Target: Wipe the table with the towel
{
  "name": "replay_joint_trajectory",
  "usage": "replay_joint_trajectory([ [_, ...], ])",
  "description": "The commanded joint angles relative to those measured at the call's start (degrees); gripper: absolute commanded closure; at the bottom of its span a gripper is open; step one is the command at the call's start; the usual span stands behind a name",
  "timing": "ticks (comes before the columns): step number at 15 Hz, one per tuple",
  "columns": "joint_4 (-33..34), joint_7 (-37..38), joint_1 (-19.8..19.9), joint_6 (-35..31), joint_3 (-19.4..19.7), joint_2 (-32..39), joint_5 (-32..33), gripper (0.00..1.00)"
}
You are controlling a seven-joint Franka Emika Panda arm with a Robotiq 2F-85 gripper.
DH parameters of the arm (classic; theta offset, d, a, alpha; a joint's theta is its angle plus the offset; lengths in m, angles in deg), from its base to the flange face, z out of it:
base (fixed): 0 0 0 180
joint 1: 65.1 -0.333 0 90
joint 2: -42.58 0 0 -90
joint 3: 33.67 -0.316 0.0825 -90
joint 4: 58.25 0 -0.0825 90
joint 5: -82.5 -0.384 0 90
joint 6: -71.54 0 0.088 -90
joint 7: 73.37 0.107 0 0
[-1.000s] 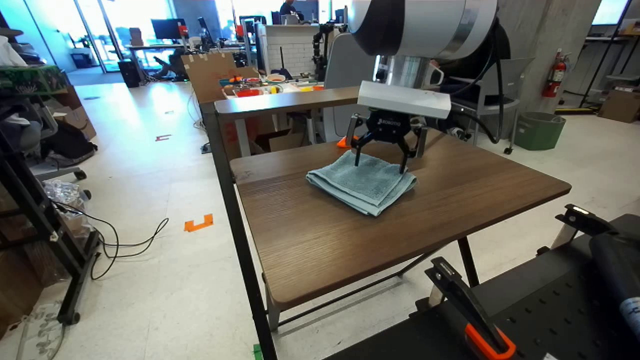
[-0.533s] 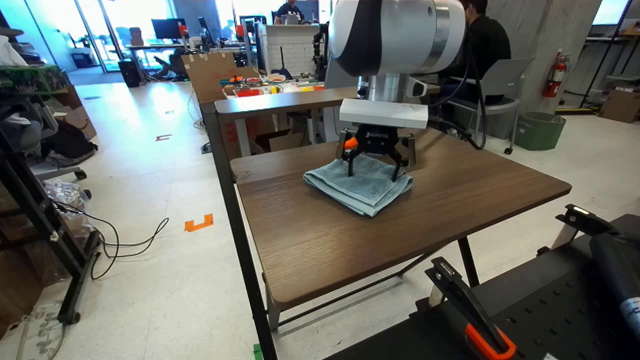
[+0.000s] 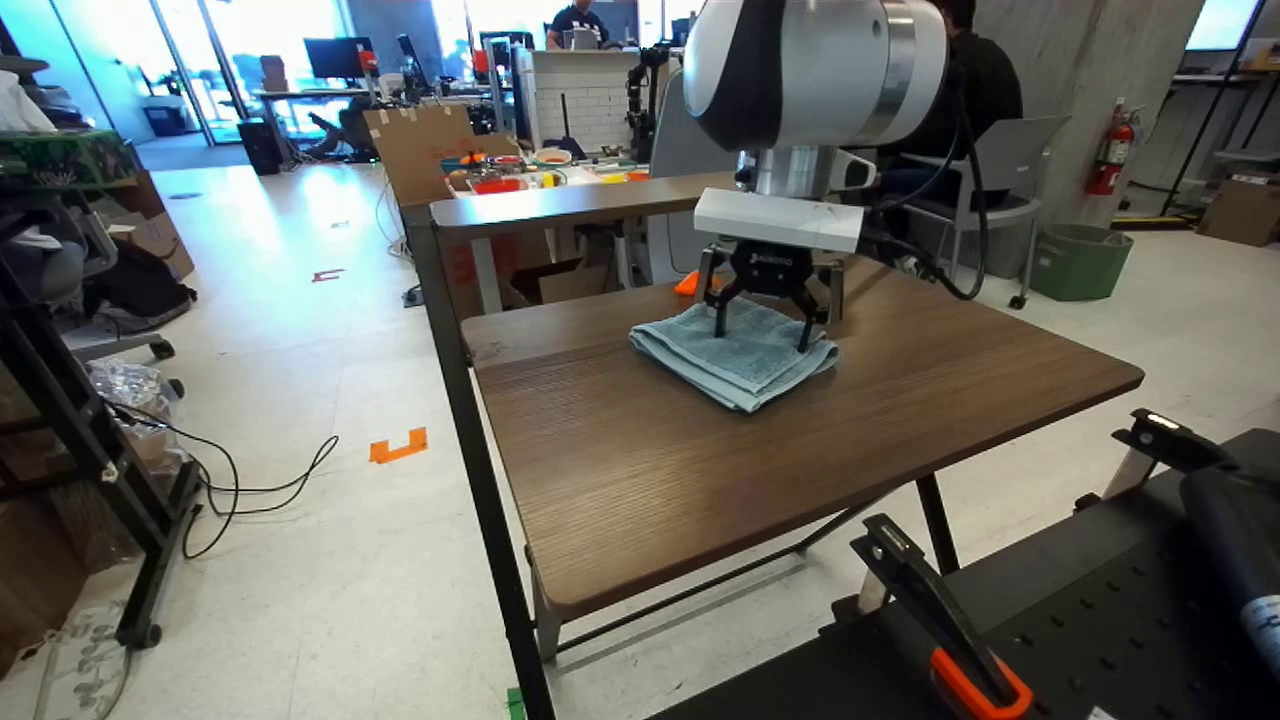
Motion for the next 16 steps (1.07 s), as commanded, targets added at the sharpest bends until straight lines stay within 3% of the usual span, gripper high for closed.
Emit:
replay_joint_trajectory([
  [1, 3.8, 4.2, 0.9, 0.3, 1.6, 3.7, -0.2, 0.0],
  [10, 2.8, 5.1, 1.8, 0.1, 1.1, 2.0, 0.5, 0.0],
  [16, 3.6, -0.7, 0.3, 12.8, -3.4, 1.5, 2.5, 0.0],
])
